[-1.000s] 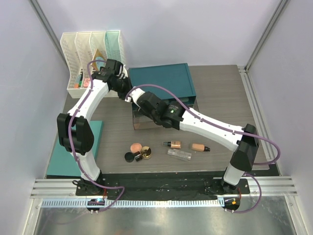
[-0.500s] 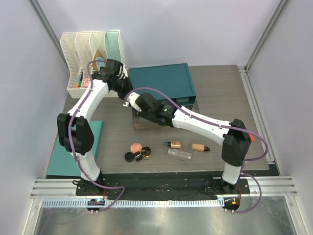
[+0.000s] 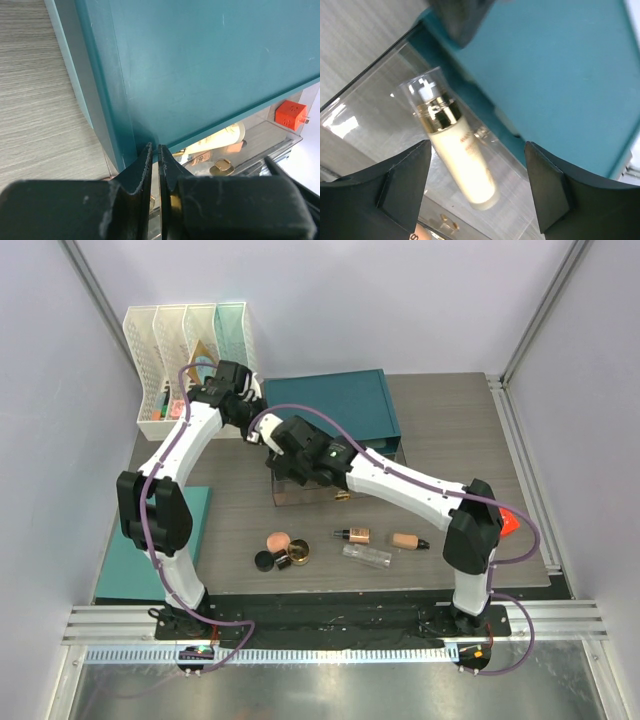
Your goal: Organize the makeup
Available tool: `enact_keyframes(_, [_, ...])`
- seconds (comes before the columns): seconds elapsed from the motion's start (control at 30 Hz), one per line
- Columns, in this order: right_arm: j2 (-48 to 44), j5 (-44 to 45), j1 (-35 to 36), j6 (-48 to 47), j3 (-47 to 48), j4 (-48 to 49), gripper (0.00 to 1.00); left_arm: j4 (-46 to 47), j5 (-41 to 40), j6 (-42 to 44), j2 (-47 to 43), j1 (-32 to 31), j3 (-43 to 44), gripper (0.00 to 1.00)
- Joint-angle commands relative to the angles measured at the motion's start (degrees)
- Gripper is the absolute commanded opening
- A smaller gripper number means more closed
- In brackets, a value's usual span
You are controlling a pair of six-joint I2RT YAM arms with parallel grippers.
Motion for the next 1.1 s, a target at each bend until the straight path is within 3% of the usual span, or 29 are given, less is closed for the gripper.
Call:
enact_keyframes(0.0, [-3.90, 3.81, -0.13, 3.61, 4.57, -0.52, 0.80, -4.21, 0.09, 0.47, 1.29, -0.11, 0.81, 0.09])
enact_keyframes(0.23, [-15.84, -8.99, -0.13, 12.91, -1.83, -8.69, 0.81, -4.21, 0.44, 0.38, 1.55, -0.11, 0.73, 0.10])
enact_keyframes(0.47, [-31.48, -12.27, -0.13, 25.93, -23.78, -9.31, 0.82, -2.63, 1.49, -0.76, 1.99, -0.11, -0.59, 0.10])
enact_keyframes(0.6, [-35.71, -15.17, -0.13, 31.65, -31.63, -8.44, 0.82, -2.19, 1.49, -0.59, 2.26, -0.11, -1.12, 0.10])
enact_keyframes(1.07, [-32.30, -20.53, -0.13, 37.55, -45.61, -4.22, 0.81, -1.92, 1.23, -0.06, 2.35, -0.11, -2.27, 0.10])
